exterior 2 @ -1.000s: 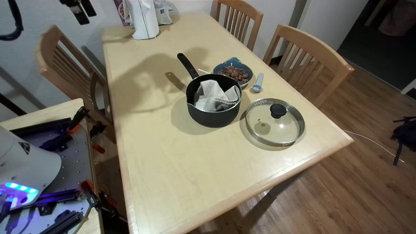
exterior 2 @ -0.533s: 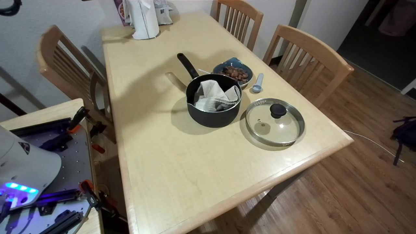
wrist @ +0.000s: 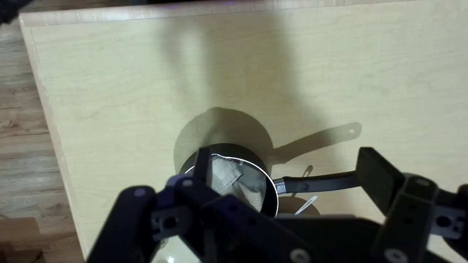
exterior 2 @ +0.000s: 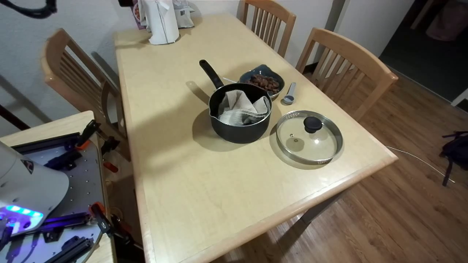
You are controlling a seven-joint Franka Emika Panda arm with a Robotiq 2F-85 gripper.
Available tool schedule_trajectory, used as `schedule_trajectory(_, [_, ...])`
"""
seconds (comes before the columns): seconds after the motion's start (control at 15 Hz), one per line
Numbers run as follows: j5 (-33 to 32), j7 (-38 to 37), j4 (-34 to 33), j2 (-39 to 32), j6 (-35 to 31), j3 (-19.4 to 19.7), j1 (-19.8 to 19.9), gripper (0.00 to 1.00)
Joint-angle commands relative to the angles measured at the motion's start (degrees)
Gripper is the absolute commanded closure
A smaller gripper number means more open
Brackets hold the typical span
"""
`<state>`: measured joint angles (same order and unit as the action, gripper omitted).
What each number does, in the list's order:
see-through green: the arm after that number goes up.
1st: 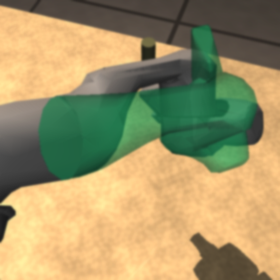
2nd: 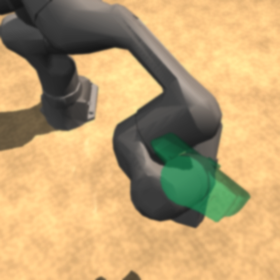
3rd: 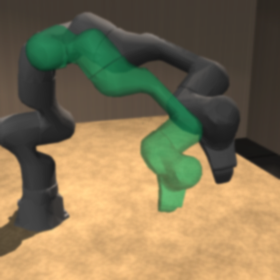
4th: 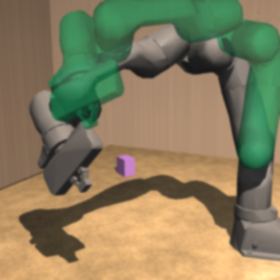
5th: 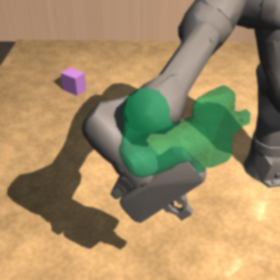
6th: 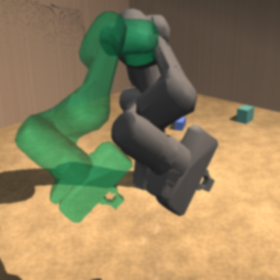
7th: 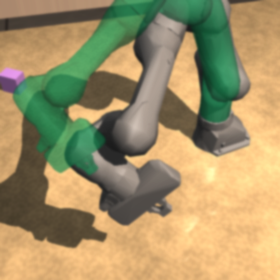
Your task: Put the lid on the black pot
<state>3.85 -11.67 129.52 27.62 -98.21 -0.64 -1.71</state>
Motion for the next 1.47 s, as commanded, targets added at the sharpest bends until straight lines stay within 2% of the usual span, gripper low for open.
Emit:
schedule_trajectory(0.0, [0.34,0.34,-0.29,-0.24,0.22,-0.87,0.92,0.0])
schedule_trajectory(0.07, [0.14,2.35,-0.56,-0.85,0.68,-0.56,0.58,0.0])
schedule_trajectory(0.2, [-3.98,2.38,-0.61,-1.46,-4.22,-0.23,2.31,0.0])
schedule_trajectory(0.4, [-9.3,1.73,-2.27,-3.78,-11.8,2.79,6.39,0.0])
schedule_trajectory(0.53, [-9.82,2.1,-4.59,-6.98,-15.69,5.29,8.43,0.0])
schedule_trajectory(0.67, [-5.37,5.25,-7.95,-10.82,-14.23,8.49,8.49,0.0])
schedule_trajectory(0.73, [-7.71,2.79,-3.7,-6.19,-14.91,6.66,8.65,0.0])
schedule_trajectory(0.87, [-6.75,4.03,-5.95,-9.11,-14.9,8.32,8.98,0.0])
schedule_trajectory(1.0, [-6.47,4.11,-6.79,-10.37,-14.89,8.33,8.9,0.0])
schedule_trajectory(1.07, [-6.1,5.34,-9.76,-12.95,-11.05,8.62,8.77,0.0])
schedule_trajectory(1.4, [-11.04,14.73,-23.89,-26.61,-0.11,10.7,9.59,0.0])
